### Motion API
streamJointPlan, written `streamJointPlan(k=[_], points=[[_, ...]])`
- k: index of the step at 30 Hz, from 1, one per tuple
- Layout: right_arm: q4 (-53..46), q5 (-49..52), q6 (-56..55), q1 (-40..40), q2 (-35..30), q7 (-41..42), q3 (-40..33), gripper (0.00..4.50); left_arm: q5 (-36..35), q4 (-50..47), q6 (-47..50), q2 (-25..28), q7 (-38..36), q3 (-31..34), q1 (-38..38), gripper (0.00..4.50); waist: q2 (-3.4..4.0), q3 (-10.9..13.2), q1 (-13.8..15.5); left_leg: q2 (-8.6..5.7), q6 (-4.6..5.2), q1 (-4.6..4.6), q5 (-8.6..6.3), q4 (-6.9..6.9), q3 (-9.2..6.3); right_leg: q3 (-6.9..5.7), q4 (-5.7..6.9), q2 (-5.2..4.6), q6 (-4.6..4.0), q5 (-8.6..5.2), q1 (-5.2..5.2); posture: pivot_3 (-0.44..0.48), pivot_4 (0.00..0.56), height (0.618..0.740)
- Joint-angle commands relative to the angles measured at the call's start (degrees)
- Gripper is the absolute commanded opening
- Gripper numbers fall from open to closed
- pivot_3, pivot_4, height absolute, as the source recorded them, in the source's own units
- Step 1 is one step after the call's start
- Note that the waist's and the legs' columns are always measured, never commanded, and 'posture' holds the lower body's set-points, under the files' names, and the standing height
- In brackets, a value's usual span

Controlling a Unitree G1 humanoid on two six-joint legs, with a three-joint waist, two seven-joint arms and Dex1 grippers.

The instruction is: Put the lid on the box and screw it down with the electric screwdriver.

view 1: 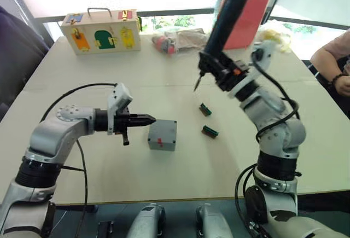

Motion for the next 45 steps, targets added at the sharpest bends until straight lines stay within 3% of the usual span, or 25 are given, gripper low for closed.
streamJointPlan(k=[1,19,45], points=[[-7.5,1.2,-3.4,3.1,-1.1,2.6,4.2,1.79,0.0,-4.2,-0.4,0.3,1.0,0.6,2.7,0.00,0.00,0.0,0.0,0.01,0.00,0.00,0.00,-0.01,0.00,0.00,-0.02,0.01,0.00,0.00,-0.01,0.000,0.150,0.740],[-8.0,-1.9,-10.2,11.1,-2.2,3.7,14.2,1.79,9.5,1.4,-7.2,-3.7,2.3,-6.4,2.6,0.00,-0.02,0.0,0.4,-0.02,-0.01,0.12,0.00,0.07,0.00,0.02,0.14,-0.01,0.00,-0.01,0.07,0.000,0.150,0.740],[0.6,-5.6,-18.4,14.7,0.9,2.9,17.8,1.79,10.1,2.5,-6.4,-1.1,-1.5,-6.5,2.0,0.00,-0.03,0.0,0.3,-0.02,-0.01,0.28,0.00,0.07,0.01,0.03,0.21,0.00,0.00,-0.02,0.19,0.000,0.150,0.740]])
